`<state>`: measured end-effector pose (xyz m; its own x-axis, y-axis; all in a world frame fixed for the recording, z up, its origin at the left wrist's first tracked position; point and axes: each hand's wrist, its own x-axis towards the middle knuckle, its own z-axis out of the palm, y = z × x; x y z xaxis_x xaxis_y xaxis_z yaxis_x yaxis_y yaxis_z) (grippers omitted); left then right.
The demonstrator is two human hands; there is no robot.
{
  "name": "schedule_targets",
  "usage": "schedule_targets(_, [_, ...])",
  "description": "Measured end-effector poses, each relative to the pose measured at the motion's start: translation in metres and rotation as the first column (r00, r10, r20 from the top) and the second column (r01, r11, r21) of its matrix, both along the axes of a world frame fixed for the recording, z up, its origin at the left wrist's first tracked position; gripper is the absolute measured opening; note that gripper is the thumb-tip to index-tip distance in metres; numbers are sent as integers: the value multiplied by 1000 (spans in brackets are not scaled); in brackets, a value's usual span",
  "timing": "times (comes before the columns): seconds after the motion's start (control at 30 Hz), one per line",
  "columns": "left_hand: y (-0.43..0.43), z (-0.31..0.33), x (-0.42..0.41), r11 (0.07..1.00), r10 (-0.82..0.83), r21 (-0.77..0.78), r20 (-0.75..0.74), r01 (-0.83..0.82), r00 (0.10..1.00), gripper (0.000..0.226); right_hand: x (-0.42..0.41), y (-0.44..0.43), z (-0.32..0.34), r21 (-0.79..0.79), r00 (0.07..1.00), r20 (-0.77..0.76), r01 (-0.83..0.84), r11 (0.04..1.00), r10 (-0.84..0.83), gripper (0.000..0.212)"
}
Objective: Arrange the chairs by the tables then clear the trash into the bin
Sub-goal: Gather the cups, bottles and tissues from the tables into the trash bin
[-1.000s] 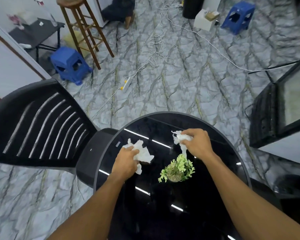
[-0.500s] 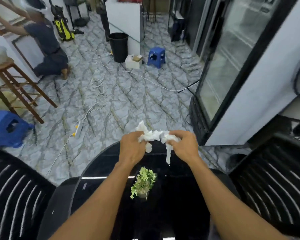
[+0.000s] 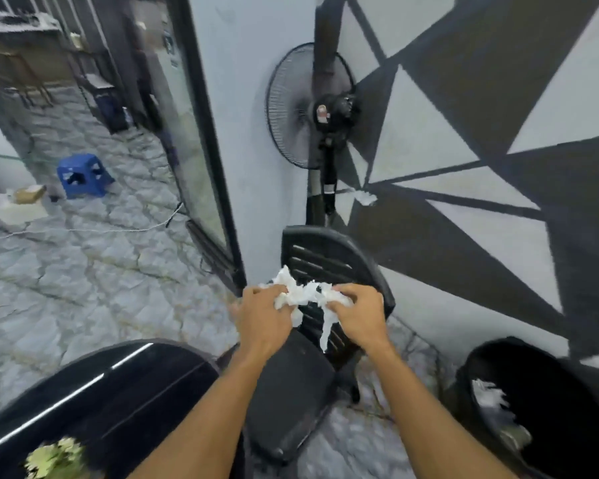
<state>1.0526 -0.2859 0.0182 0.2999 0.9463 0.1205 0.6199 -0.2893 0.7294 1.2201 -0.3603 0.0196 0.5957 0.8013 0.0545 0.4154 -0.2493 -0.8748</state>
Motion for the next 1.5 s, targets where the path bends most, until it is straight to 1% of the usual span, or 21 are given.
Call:
schedule_targets(0.07, [-28, -6, 66, 995, -63, 71, -57, 67, 996, 18, 56, -42, -11, -11, 992, -34, 118, 993, -118, 25])
schedule_targets(0.17, [-77, -20, 160, 977, -157, 126, -119, 171, 980, 11, 135, -109, -26, -45, 969, -67, 235, 971, -237, 26])
schedule_targets(0.33, [-154, -48, 295, 934, -336, 62, -191, 353, 922, 20, 245, -219, -47, -89, 891, -53, 445, 891, -451, 23])
schedule_targets(0.4, [-183, -61, 339, 889, -420, 98, -218, 448, 881, 23, 276, -256, -55, -105, 847, -52, 522, 846, -529, 22])
schedule_targets(0.43, [-197, -66, 359, 859, -475, 91, -229, 504, 850, 24, 288, -272, -58, -118, 823, -57, 557, 822, -566, 21])
schedule_targets(0.47, [-208, -74, 377, 832, -529, 61, -214, 552, 821, 23, 300, -287, -63, -138, 798, -64, 587, 797, -599, 21])
schedule_targets(0.53, [-226, -84, 408, 773, -633, -55, -138, 632, 762, 20, 321, -310, -75, -173, 754, -76, 634, 753, -652, 21])
schedule_targets(0.6, [-240, -92, 436, 723, -690, -155, -98, 674, 717, 21, 340, -327, -88, -218, 709, -96, 670, 710, -699, 23])
schedule_targets(0.67, [-249, -105, 464, 684, -725, -203, -83, 700, 684, 21, 360, -337, -103, -265, 655, -79, 713, 649, -751, 26])
schedule_targets(0.73, [-254, -122, 491, 649, -755, -224, -72, 727, 651, 26, 381, -345, -122, -305, 606, -80, 741, 598, -792, 27])
schedule_targets(0.8, [-257, -143, 518, 610, -788, -255, -90, 750, 609, 30, 402, -350, -144, -344, 560, -103, 756, 558, -822, 28])
schedule_targets(0.93, [-257, -210, 568, 559, -829, -329, -208, 761, 519, 31, 436, -357, -213, -449, 470, -150, 752, 483, -870, 26])
schedule_targets(1.03, [-259, -271, 593, 532, -847, -390, -268, 752, 460, 45, 451, -360, -273, -569, 440, -133, 699, 432, -888, 23])
schedule_targets(1.13, [-265, -328, 611, 541, -838, -432, -356, 722, 414, 55, 468, -363, -334, -674, 466, -86, 623, 396, -881, 25])
schedule_targets(1.23, [-269, -397, 624, 535, -839, -503, -408, 678, 360, 53, 488, -362, -401, -752, 466, -103, 542, 375, -879, 23])
schedule_targets(1.3, [-271, -445, 630, 534, -841, -551, -426, 641, 334, 50, 500, -357, -446, -780, 487, -107, 499, 377, -867, 21])
schedule_targets(1.4, [-277, -502, 634, 512, -847, -592, -468, 623, 251, 40, 507, -351, -509, -831, 579, -96, 401, 385, -810, 23])
schedule_targets(1.43, [-279, -515, 635, 507, -848, -598, -473, 621, 237, 34, 510, -351, -526, -846, 589, -87, 381, 372, -803, 26])
schedule_targets(1.5, [-282, -539, 639, 501, -850, -599, -475, 625, 227, 26, 516, -351, -553, -864, 567, -95, 361, 350, -818, 29])
